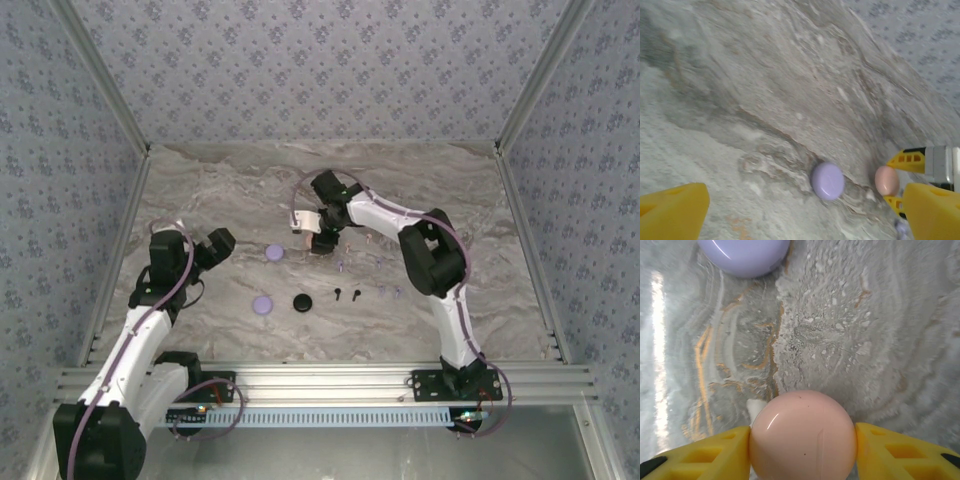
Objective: Insert wireless bluetooth earbuds into charging case
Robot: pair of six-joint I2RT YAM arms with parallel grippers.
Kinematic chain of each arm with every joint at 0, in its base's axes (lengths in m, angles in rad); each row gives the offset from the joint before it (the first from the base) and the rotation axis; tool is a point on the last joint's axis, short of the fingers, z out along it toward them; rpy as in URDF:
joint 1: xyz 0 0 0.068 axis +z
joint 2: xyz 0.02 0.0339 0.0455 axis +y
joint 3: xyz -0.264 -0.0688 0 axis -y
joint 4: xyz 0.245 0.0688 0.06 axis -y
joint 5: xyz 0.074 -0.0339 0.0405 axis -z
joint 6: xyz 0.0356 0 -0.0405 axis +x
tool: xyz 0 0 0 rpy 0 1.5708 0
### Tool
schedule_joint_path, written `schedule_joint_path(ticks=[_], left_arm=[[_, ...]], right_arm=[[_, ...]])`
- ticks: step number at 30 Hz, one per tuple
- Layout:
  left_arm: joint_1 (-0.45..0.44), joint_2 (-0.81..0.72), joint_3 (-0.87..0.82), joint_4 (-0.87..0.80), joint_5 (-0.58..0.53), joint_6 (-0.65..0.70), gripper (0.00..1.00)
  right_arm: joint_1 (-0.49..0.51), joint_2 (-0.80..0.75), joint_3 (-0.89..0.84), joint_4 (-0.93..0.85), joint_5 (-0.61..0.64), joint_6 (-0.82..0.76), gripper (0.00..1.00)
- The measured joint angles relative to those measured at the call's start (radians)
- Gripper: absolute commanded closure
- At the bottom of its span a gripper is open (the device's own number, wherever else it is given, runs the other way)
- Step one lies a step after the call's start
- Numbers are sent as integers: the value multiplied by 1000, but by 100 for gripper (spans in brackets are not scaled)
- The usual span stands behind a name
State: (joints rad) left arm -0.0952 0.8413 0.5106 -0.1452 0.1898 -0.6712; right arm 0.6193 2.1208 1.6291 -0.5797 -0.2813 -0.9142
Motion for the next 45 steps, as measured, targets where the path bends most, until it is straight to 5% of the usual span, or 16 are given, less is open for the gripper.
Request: schedule_joint_path(ticks=[11,19,27,45], left_arm=[[-189,157,171,152,313,-3,9],[-356,307,331,245,451,0,19],[-455,406,409,299,491,-4,27],[-495,467,430,328,493,-26,78]], right_arm=[[-10,-568,-404,330,-5,142,45],[10,-807,-574,446,8,194,44],[48,-880,-586,486,16,197,44],[75,-880,-586,488,34,196,42]])
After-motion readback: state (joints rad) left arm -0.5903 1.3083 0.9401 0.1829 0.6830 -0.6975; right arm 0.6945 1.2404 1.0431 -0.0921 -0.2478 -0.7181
